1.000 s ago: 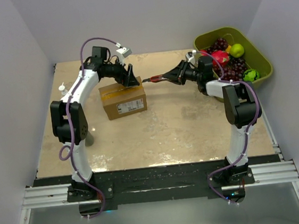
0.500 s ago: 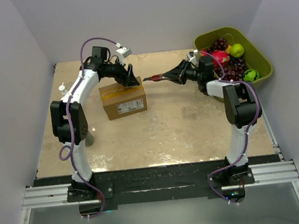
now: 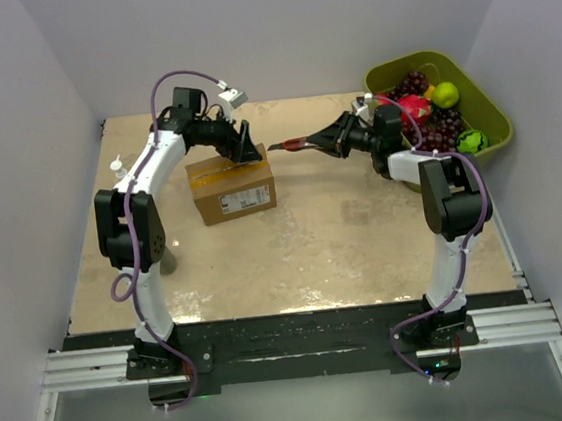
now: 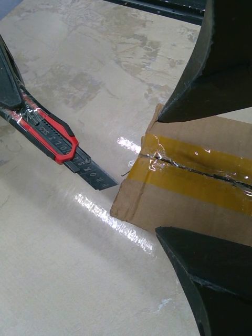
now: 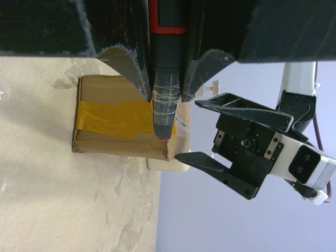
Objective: Unpack the express box
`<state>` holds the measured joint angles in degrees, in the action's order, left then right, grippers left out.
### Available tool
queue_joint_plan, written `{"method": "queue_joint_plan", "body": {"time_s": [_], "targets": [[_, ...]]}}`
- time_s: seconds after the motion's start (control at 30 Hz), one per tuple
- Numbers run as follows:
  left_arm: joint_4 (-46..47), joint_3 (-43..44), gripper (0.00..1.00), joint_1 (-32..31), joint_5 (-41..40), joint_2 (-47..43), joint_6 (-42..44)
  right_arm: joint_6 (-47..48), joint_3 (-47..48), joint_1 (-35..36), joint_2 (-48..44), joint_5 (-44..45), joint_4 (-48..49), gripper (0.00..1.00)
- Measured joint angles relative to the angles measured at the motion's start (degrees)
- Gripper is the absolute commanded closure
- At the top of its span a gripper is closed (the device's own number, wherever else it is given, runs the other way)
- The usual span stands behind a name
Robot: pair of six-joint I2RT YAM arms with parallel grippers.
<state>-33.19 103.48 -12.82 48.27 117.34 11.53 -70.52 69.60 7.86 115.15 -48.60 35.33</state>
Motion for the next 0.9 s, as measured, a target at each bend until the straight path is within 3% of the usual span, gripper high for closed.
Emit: {"method": "queue_joint_plan", "body": {"time_s": [0.9], "targets": [[0.9, -0.5, 0.16, 0.0, -0.1, 0.0, 0.0, 0.0, 0.0, 0.9, 0.0, -1.5, -0.5, 1.0]]}}
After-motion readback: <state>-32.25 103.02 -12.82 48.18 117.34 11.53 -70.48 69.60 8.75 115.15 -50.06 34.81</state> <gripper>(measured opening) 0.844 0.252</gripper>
